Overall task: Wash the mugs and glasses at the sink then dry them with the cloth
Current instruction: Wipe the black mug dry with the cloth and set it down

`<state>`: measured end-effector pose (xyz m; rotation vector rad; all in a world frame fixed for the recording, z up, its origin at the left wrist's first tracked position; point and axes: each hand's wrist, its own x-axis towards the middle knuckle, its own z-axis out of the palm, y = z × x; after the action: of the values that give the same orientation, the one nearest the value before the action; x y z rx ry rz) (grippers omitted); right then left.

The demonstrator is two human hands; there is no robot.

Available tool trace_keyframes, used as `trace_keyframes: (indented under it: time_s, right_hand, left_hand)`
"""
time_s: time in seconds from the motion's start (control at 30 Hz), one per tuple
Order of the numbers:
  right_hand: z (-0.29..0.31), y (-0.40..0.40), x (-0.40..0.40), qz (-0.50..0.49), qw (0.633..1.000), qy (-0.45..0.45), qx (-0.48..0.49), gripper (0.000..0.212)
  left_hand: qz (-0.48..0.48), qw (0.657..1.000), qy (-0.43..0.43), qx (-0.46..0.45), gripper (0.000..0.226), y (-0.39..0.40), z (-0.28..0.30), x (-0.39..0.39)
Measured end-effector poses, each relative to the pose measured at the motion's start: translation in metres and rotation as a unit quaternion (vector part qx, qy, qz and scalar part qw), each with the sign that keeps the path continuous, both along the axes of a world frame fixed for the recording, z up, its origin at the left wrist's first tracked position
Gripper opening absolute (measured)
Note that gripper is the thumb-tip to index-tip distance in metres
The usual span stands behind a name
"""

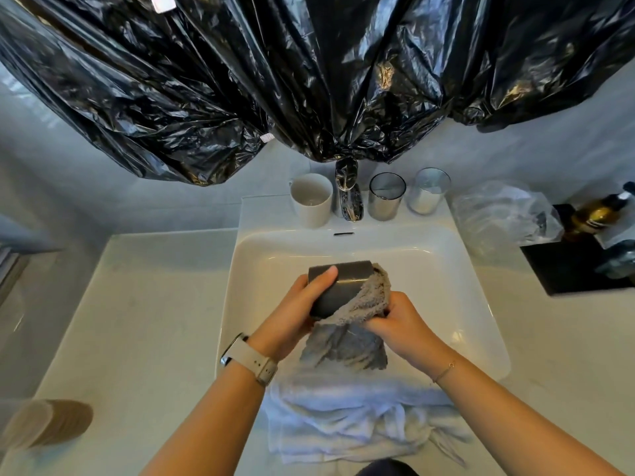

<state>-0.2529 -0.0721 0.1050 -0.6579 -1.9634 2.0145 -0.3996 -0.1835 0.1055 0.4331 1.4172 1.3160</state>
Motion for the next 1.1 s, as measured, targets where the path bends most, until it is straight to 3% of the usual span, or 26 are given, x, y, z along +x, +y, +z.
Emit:
trace_keyframes:
  time_s: [0.13, 0.2, 0.3, 0.37, 0.43, 0.5, 0.53, 0.63, 0.7, 0.87, 0.93, 1.1]
  right_hand:
    - [-0.014, 0.004, 0.014, -0.15, 0.988, -0.004, -0.027, 0.03]
    - [-0.021, 0.011, 0.028, -0.203, 0.978, 0.0, -0.043, 0.029]
    - [-0.028, 0.02, 0.046, -0.209, 0.977, 0.005, -0.049, 0.026]
    - [-0.032, 0.025, 0.053, -0.195, 0.98, -0.01, -0.031, 0.024]
    - [-0.033, 0.029, 0.055, -0.175, 0.984, -0.029, -0.021, 0.024]
    - [-0.031, 0.031, 0.055, -0.152, 0.988, -0.037, -0.021, 0.027]
    - [-0.03, 0.032, 0.053, -0.137, 0.99, -0.04, -0.017, 0.028]
    - [-0.024, 0.026, 0.041, -0.088, 0.995, -0.042, -0.012, 0.028]
    - [-0.019, 0.02, 0.027, -0.048, 0.998, -0.048, 0.007, 0.031]
    - [-0.003, 0.008, 0.003, 0.03, 0.998, -0.039, 0.048, 0.048]
    - [0.005, 0.01, 0.0, 0.05, 0.996, -0.042, 0.066, 0.046]
    - [0.025, 0.009, -0.012, 0.073, 0.997, -0.031, 0.002, 0.04]
  left_hand:
    - [0.088, 0.986, 0.119, -0.082, 0.068, 0.009, 0.014, -0.014]
    - [0.079, 0.956, 0.257, -0.118, 0.07, 0.012, 0.019, -0.029]
    - [-0.004, 0.835, 0.515, -0.196, 0.069, 0.018, 0.022, -0.049]
    - [-0.047, 0.77, 0.591, -0.236, 0.066, 0.023, 0.021, -0.057]
    - [-0.057, 0.75, 0.607, -0.256, 0.064, 0.026, 0.018, -0.061]
    - [-0.047, 0.763, 0.59, -0.259, 0.063, 0.026, 0.014, -0.062]
    - [-0.034, 0.789, 0.56, -0.251, 0.063, 0.025, 0.013, -0.062]
    - [0.033, 0.929, 0.333, -0.158, 0.058, 0.02, 0.018, -0.05]
    - [0.052, 0.976, 0.191, -0.092, 0.06, 0.014, 0.021, -0.032]
    - [0.08, 0.995, 0.053, -0.01, 0.065, 0.004, 0.015, 0.0]
    - [0.099, 0.995, 0.029, -0.008, 0.063, 0.003, 0.013, 0.004]
    - [0.12, 0.991, -0.04, 0.036, 0.05, 0.001, 0.011, 0.025]
